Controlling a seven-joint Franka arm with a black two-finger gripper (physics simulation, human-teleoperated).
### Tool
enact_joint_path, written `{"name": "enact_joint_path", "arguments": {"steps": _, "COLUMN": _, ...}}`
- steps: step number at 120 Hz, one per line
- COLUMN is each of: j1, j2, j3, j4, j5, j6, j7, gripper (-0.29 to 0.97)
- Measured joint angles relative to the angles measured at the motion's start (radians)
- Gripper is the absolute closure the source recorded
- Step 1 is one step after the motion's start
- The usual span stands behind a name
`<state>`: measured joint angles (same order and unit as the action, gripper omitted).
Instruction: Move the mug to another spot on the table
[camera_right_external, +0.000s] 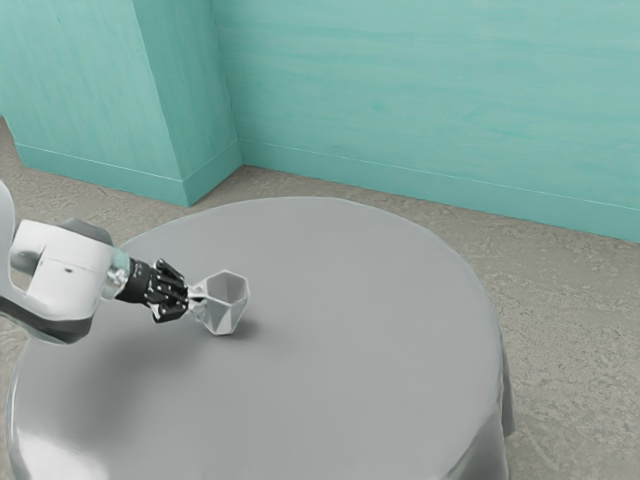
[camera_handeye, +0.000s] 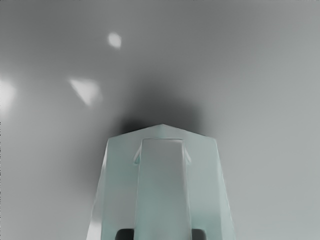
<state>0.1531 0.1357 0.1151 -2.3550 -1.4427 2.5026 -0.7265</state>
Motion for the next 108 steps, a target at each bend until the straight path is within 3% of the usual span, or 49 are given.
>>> {"name": "enact_joint_path", "arguments": {"steps": 20, "j1": 0.0, "j2": 0.01, "j3": 0.0, "j4": -0.001, "j5": -0.014, "j6": -0.005, "j7": 0.022, "gripper": 0.64}}
{"name": "enact_joint_path", "arguments": {"steps": 38, "j1": 0.015, "j2": 0.011, "j3": 0.0, "j4": -0.013, "j5": -0.029, "j6": -0.016, "j7": 0.049, "gripper": 0.33}}
{"name": "enact_joint_path", "arguments": {"steps": 58, "j1": 0.023, "j2": 0.008, "j3": 0.0, "j4": -0.031, "j5": -0.035, "j6": -0.024, "j7": 0.073, "gripper": 0.15}}
{"name": "enact_joint_path", "arguments": {"steps": 96, "j1": 0.058, "j2": -0.042, "j3": 0.02, "j4": -0.109, "j5": -0.046, "j6": -0.038, "j7": 0.103, "gripper": 0.03}}
{"name": "enact_joint_path", "arguments": {"steps": 108, "j1": 0.067, "j2": -0.069, "j3": 0.031, "j4": -0.115, "j5": -0.02, "j6": -0.037, "j7": 0.108, "gripper": 0.02}}
